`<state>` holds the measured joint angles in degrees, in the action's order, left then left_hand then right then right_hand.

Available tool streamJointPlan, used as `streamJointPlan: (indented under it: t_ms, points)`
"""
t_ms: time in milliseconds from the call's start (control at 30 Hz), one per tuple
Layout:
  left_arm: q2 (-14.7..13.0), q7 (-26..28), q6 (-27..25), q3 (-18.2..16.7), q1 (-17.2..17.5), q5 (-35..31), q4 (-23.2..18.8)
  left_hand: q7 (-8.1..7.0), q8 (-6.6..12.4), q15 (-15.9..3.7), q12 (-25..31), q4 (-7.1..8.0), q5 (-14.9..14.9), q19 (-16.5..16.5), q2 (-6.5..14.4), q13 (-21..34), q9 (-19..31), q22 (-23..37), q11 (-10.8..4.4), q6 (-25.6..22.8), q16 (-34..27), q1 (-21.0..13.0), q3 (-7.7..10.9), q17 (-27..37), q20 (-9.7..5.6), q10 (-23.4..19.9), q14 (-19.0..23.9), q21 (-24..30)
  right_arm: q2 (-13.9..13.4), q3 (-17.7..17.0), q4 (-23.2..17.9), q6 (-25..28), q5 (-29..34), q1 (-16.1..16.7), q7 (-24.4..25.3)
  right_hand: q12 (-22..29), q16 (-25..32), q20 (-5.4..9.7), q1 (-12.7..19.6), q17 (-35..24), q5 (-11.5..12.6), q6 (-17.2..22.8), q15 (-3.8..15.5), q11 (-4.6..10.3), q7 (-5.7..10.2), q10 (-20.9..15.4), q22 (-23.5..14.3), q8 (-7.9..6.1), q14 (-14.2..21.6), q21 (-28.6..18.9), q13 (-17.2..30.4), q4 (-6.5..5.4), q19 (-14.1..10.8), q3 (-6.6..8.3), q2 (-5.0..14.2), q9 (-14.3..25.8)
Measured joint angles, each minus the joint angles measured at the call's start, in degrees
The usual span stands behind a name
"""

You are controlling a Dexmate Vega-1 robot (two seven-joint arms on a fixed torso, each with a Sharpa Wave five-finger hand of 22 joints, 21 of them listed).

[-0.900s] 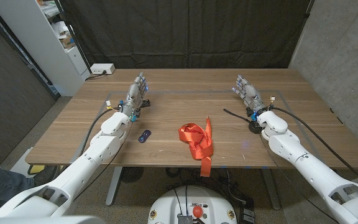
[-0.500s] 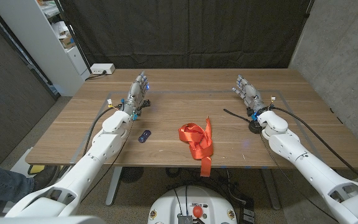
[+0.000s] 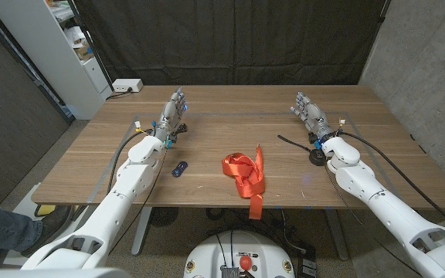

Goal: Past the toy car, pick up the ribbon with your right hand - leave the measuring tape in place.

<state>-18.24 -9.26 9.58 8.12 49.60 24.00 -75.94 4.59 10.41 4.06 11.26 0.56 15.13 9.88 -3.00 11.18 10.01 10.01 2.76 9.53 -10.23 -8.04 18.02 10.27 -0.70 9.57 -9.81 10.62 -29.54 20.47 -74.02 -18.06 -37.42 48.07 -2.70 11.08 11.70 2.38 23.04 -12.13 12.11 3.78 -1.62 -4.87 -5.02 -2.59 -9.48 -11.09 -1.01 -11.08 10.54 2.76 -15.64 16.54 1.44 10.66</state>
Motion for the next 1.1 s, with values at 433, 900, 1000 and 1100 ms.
streamJointPlan:
  t_ms: [433, 900, 1000, 1100]
  points:
    - [1.41, -1.92, -1.6, -1.71, 0.29, -2.48, -0.82, 0.0, 0.22, 0.0, 0.0, 0.0, -0.38, 0.0, 0.3, 0.0, 0.0, -0.01, 0.0, 0.0, -0.16, -0.3, 0.0, -0.01, 0.0, 0.0, 0.0, 0.0, -0.83, -0.16, -2.25, -1.48, 0.68, 1.68, -0.07, 0.45, 0.0, -0.12, 0.38, 0.15, 0.0, 0.84, 0.29, -0.06, 0.21, -1.13, 0.0, -0.43, 0.93, 0.0, -0.01, 0.34, -1.11, 0.34, 0.38, 0.0]
    - [2.69, -3.26, -2.48, -2.85, 0.34, -3.98, -1.36, 0.0, 0.22, 0.0, 0.22, 0.0, -0.39, -0.22, 0.52, 0.01, -0.01, -0.01, 0.0, 0.0, -0.16, -0.52, 0.0, -0.01, 0.21, 0.0, 0.0, 0.0, -1.32, -0.39, -4.25, -4.02, 1.59, 3.47, -0.26, 0.44, 0.44, 0.08, 0.38, 0.15, 0.45, 1.45, 0.3, 0.04, 0.22, -1.41, 0.01, -0.45, 1.54, 0.0, -0.01, 0.43, -1.3, 0.43, 0.38, 0.01]
    - [2.88, -3.53, -2.54, -2.99, 0.34, -4.15, -1.37, 0.0, 0.22, 0.0, 0.22, 0.0, -0.39, -0.22, 0.53, 0.01, -0.01, -0.02, 0.0, 0.0, -0.16, -0.52, 0.0, -0.01, 0.21, 0.0, 0.0, 0.0, -1.36, -0.43, -4.68, -4.75, 1.6, 3.77, -0.59, 0.44, 0.44, 0.08, 0.38, 0.15, 0.45, 1.45, 0.3, 0.04, 0.22, -1.41, 0.01, -0.45, 1.54, 0.0, -0.01, 0.64, -1.3, 0.64, 0.38, 0.01]
    - [3.01, -3.73, -2.61, -3.05, 0.32, -4.25, -1.37, 0.0, 0.22, 0.0, 0.22, -0.18, -0.39, -0.22, 0.52, 0.01, -0.01, -0.01, 0.0, 0.0, -0.16, -0.52, 0.17, -0.01, 0.21, 0.0, 0.0, 0.0, -1.42, -0.46, -5.05, -5.18, 1.68, 4.02, -0.64, 0.44, 0.43, 0.08, 0.39, 0.15, 0.45, 1.45, 0.3, 0.05, 0.22, -1.41, 0.01, -0.45, 1.53, 0.0, -0.01, 0.64, -1.3, 0.64, 0.39, 0.01]
